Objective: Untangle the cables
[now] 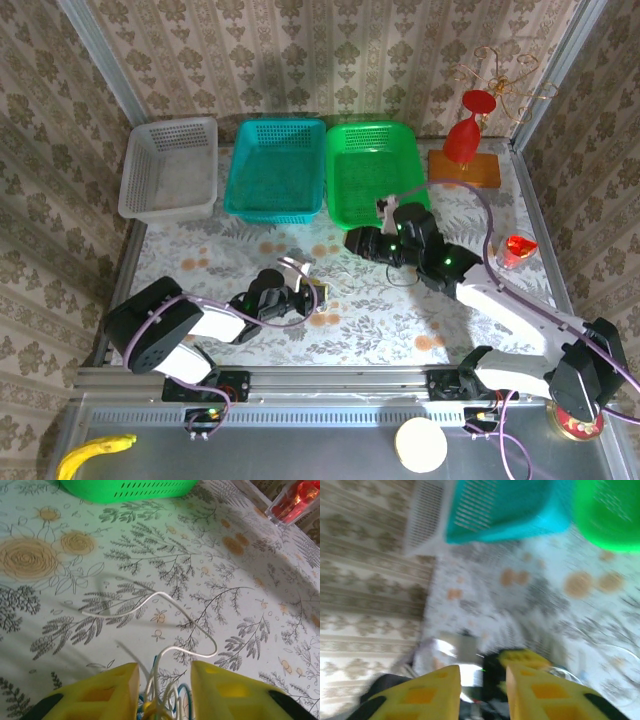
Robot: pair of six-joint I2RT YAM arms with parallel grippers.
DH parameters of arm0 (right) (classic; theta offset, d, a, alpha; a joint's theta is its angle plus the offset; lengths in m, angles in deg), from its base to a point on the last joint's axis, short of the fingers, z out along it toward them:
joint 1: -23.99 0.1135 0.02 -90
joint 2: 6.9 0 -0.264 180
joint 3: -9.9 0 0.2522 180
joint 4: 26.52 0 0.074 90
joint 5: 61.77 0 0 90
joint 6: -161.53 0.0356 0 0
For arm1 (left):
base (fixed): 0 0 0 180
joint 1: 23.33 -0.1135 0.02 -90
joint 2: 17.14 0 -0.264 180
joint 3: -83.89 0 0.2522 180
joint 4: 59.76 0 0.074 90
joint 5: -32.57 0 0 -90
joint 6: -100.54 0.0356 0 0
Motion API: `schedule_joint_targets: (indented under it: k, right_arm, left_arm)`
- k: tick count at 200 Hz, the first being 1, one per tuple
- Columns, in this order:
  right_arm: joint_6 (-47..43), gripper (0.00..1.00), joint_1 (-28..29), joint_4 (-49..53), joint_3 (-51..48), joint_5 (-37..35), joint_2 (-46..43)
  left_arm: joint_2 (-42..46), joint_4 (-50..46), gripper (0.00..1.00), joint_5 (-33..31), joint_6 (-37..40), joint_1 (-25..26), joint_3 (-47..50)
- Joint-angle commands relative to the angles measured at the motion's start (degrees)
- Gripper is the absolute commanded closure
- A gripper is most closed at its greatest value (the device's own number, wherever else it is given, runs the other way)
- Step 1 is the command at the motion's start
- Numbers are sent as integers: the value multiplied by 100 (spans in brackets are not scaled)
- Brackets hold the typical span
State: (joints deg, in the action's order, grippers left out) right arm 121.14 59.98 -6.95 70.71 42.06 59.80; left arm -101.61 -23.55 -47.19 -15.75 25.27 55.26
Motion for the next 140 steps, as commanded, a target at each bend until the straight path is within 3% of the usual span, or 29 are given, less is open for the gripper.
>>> schedule_joint_targets:
  k: [1, 57, 95, 116, 140]
  right_arm:
    - [-60, 62, -13, 5, -488, -413, -169]
    - [-24, 57, 113, -198, -1207, -398, -153]
    - [-386, 50, 530, 19, -979, -430, 153]
    - [-592, 48, 786, 134, -728, -466, 480]
    - [-811, 46, 1098, 213, -374, -535, 963]
  left_arm:
    - [234, -761, 61, -31, 187, -26, -240]
    - [1031, -1697, 39, -587, -27, -31, -313]
    - [2357, -3664, 29, -1355, -486, -282, -512]
    - [2885, -4908, 27, -1074, -866, -793, -682]
    - [3285, -5654, 27, -557, -984, -1145, -685]
